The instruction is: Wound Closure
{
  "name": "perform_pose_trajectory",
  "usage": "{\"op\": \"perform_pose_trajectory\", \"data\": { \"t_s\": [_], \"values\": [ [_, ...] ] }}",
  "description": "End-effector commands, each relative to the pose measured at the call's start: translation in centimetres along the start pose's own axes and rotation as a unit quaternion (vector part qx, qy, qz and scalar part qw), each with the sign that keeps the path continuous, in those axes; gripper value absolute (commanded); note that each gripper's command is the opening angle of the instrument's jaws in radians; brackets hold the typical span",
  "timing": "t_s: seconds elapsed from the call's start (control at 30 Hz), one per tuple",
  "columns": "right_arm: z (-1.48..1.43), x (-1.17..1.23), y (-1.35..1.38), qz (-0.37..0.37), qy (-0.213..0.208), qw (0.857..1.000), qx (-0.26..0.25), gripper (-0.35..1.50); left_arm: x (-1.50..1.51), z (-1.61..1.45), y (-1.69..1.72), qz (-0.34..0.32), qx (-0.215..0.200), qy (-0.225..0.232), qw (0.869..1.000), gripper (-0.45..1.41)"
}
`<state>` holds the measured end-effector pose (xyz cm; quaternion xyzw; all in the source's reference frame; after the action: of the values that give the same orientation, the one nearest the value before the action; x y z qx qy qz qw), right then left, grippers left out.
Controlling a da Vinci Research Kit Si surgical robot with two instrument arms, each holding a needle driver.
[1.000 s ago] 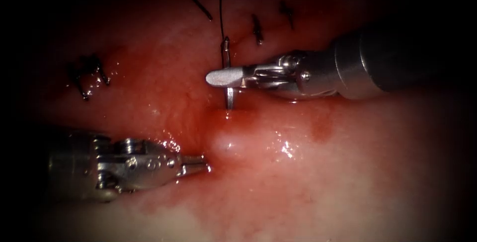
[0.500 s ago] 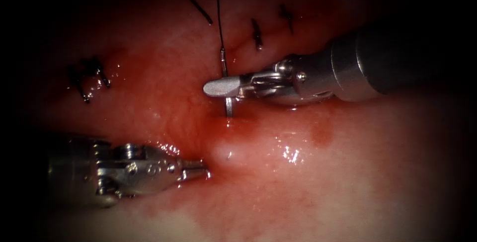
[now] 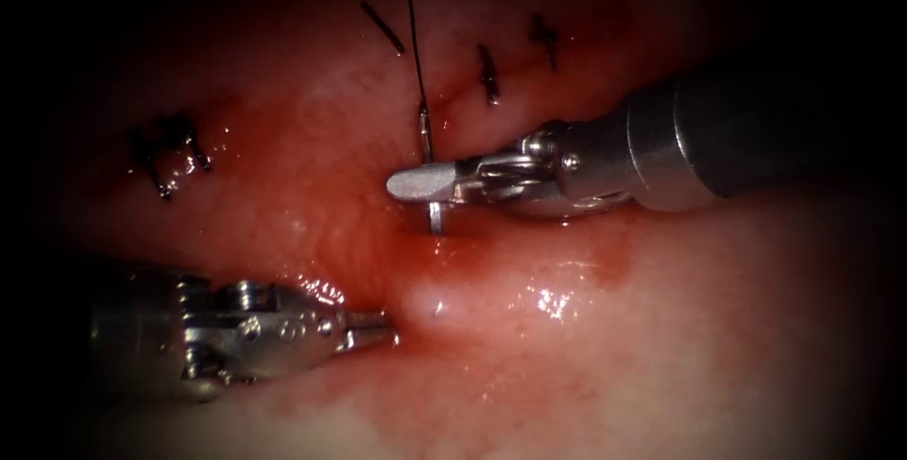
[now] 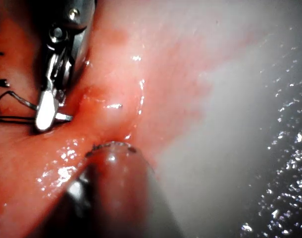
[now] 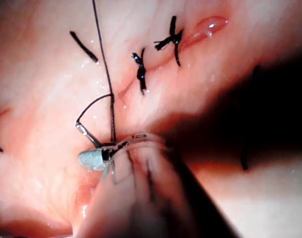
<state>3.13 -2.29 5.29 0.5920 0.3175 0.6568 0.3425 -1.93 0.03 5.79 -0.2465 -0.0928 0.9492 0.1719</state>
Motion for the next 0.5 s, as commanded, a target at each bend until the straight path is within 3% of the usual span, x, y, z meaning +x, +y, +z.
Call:
{"op": "perform_pose_trajectory", "data": {
  "t_s": [0.03, 0.5],
  "values": [
    [0.05, -0.1, 0.05, 0.0, -0.003, 1.0, 0.001, -0.35, -0.01, 0.08, 0.1, 0.0, -0.002, 0.0, 1.0, 0.02],
    [0.03, -0.3, 0.02, 0.001, -0.01, 1.0, -0.001, -0.35, -0.01, 0.07, 0.09, 0.0, -0.002, 0.0, 1.0, 0.02]
  ]
}}
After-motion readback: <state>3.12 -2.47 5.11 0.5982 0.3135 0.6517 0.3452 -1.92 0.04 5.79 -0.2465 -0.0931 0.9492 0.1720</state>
